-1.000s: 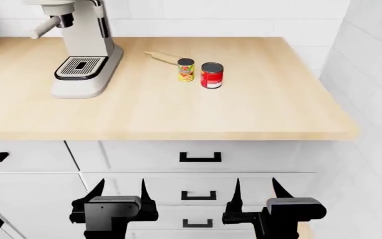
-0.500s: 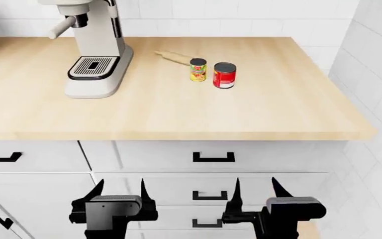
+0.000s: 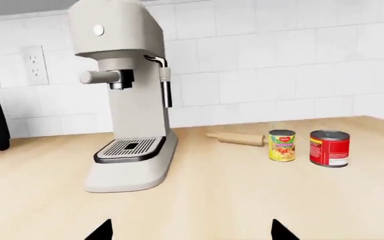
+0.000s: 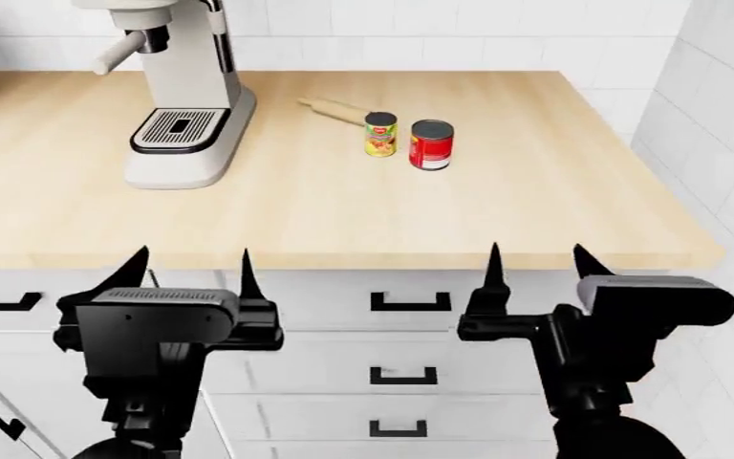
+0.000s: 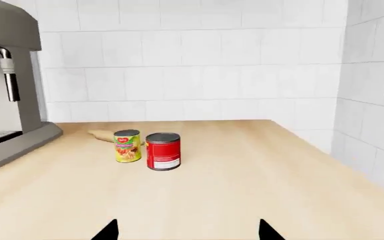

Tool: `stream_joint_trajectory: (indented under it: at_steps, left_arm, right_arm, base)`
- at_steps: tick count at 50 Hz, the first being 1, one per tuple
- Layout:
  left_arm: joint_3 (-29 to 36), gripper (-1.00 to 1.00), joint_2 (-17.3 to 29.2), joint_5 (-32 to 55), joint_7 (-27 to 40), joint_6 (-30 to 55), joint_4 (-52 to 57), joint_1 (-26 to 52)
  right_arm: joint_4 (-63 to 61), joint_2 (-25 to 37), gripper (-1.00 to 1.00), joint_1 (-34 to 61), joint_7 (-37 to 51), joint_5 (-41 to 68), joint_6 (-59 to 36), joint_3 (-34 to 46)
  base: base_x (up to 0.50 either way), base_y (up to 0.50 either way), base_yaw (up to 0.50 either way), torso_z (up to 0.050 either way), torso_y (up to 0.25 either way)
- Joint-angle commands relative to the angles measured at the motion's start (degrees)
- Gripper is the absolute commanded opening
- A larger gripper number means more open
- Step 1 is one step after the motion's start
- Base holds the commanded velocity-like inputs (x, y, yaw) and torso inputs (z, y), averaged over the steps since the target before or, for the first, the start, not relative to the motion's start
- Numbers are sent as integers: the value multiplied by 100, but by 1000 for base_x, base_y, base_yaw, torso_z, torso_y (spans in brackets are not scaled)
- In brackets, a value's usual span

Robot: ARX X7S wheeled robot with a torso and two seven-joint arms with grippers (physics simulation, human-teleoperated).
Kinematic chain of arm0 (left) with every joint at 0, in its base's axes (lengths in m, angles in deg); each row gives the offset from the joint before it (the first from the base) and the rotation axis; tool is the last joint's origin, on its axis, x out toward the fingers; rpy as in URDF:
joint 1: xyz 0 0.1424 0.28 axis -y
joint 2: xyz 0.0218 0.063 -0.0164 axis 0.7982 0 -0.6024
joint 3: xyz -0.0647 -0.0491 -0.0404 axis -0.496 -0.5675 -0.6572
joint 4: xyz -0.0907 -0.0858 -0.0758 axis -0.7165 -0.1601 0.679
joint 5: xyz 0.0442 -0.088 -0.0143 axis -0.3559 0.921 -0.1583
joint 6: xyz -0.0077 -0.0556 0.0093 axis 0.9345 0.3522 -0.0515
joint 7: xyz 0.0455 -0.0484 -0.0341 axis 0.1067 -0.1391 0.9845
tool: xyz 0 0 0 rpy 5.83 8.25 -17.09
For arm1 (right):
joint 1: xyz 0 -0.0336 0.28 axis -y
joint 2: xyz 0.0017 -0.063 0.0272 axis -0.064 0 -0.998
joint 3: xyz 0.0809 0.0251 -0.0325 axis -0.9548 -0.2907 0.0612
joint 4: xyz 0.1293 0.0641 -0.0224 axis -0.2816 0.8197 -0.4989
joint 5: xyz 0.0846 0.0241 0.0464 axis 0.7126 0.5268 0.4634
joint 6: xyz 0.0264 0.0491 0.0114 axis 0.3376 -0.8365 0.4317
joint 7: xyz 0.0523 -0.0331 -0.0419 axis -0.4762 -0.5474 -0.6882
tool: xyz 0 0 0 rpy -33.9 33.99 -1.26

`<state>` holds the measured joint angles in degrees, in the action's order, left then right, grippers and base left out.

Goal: Pick the cans from the counter and place them in their designated side in the cabinet.

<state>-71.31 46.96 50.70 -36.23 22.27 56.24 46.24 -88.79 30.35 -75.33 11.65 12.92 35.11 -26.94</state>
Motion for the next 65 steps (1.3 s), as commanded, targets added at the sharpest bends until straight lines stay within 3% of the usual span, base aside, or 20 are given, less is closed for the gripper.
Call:
stream_joint_trajectory:
  at_steps: [1, 6, 7, 9, 12, 14, 16, 18, 20, 22, 24, 28, 31, 35, 43, 55, 65]
  left_arm:
    - [-165, 100, 79, 319, 181, 2124, 1472, 1097]
    - [-201, 100, 46, 536, 292, 2861, 1763, 1624]
    - [-190, 100, 197, 934, 621, 2880, 1775, 1701]
    - [-208, 100, 860, 2617, 2053, 2793, 1775, 1959]
    - [165, 100, 1939, 5195, 4256, 2222, 1774, 2635]
    - [926, 100, 2653, 6333, 5317, 1476, 1776, 3317]
    - [2136, 100, 3338, 6761, 6023, 498, 1776, 4198]
    - [3783, 100, 3930, 6725, 6484, -638, 1777, 5311]
    - [5502, 100, 4372, 6385, 6853, -1889, 1777, 6705]
    - [7221, 100, 4507, 5851, 7322, -3295, 1777, 8424]
    - [8940, 100, 4631, 5388, 7413, -4247, 1777, 9807]
    - [12377, 100, 4725, 4930, 7414, -4989, 1777, 10905]
    - [12746, 100, 4773, 4764, 7414, -5129, 1777, 11064]
    - [12705, 100, 4885, 4628, 7414, -5123, 1777, 10889]
    - [12871, 100, 5112, 4393, 7414, -5213, 1777, 10826]
    - [15871, 100, 5264, 2977, 7414, -6125, 1777, 12416]
    - [16078, 100, 5245, 2935, 7414, -6113, 1777, 12570]
  right_arm:
    - [-1322, 138, 100, 969, 401, 631, -1857, -356]
    - [-1925, 59, 100, 1444, 579, 1110, -2749, -668]
    - [-2123, 19, 100, 1499, 613, 1273, -2970, -802]
    - [-2471, -46, 100, 1672, 797, 1780, -3459, -1131]
    - [-2480, 905, 100, 1996, 2645, 4138, -3082, -1175]
    - [-2481, 1707, 100, 2305, 3791, 5399, -2431, -838]
    - [-2482, 2580, 100, 2623, 4523, 5964, -1446, -123]
    - [-2483, 3556, 100, 2953, 4912, 5907, -126, 1025]
    - [-2483, 4550, 100, 3540, 5196, 5508, 1362, 2652]
    - [-2483, 5285, 100, 4544, 5448, 5009, 2633, 4371]
    - [-2483, 5647, 100, 5835, 5701, 4591, 3503, 6090]
    - [-2483, 5680, 100, 9018, 6367, 3881, 4882, 9527]
    - [-2483, 4765, 100, 11597, 7500, 3003, 6345, 12106]
    - [-2482, 4673, 100, 12058, 7523, 2803, 6657, 15348]
    - [-2482, 4638, 100, 11773, 7522, 2745, 6528, 15213]
    - [-2481, 4739, 100, 11365, 7518, 2571, 6303, 14943]
    - [-2481, 4587, 100, 11350, 7520, 2538, 6325, 14957]
  base:
    - [0, 0, 0, 0, 0]
    - [0, 0, 0, 0, 0]
    - [0, 0, 0, 0, 0]
    - [0, 0, 0, 0, 0]
    - [0, 0, 0, 0, 0]
    - [0, 0, 0, 0, 0]
    - [0, 0, 0, 0, 0]
    - [0, 0, 0, 0, 0]
    - [0, 0, 0, 0, 0]
    - [0, 0, 0, 0, 0]
    - [0, 0, 0, 0, 0]
    - [0, 0, 0, 0, 0]
    - [0, 0, 0, 0, 0]
    - [0, 0, 0, 0, 0]
    - [0, 0, 0, 0, 0]
    - [0, 0, 0, 0, 0]
    - [306, 0, 0, 0, 0]
